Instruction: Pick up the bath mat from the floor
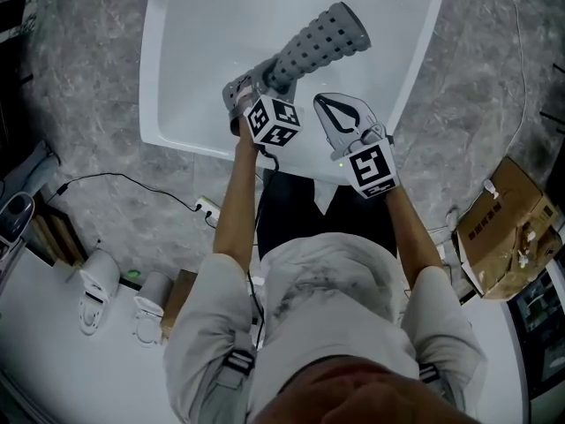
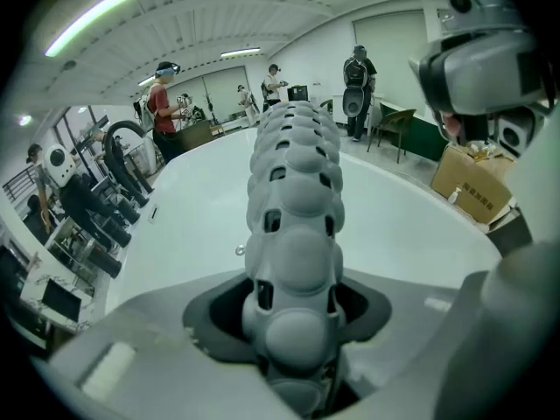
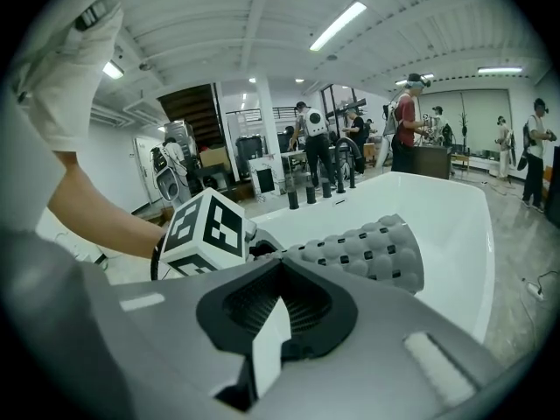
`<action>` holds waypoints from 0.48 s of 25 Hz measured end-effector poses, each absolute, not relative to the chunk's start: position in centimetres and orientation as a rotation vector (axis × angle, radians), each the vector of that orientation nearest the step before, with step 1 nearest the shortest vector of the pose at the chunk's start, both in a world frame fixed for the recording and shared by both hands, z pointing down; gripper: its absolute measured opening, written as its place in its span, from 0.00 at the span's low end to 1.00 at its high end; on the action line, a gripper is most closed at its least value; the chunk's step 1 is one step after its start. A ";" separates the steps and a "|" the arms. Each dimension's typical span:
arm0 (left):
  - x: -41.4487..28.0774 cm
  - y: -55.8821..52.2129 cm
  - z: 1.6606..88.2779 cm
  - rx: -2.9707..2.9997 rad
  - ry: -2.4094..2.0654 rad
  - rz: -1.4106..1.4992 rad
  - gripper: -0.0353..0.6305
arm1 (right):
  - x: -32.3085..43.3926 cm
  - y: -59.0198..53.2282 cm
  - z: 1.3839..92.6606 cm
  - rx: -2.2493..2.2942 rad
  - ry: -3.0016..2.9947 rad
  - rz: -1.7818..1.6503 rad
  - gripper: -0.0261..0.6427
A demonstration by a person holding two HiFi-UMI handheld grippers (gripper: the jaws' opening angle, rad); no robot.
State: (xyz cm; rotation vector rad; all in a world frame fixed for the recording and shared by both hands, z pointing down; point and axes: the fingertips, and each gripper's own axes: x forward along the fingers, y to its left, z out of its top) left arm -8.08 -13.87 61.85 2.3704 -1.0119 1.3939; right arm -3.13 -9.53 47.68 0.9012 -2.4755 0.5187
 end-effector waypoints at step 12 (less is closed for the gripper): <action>-10.0 -14.0 51.8 2.377 -1.111 1.288 0.36 | -4.5 -9.9 39.8 0.960 -2.498 0.457 0.04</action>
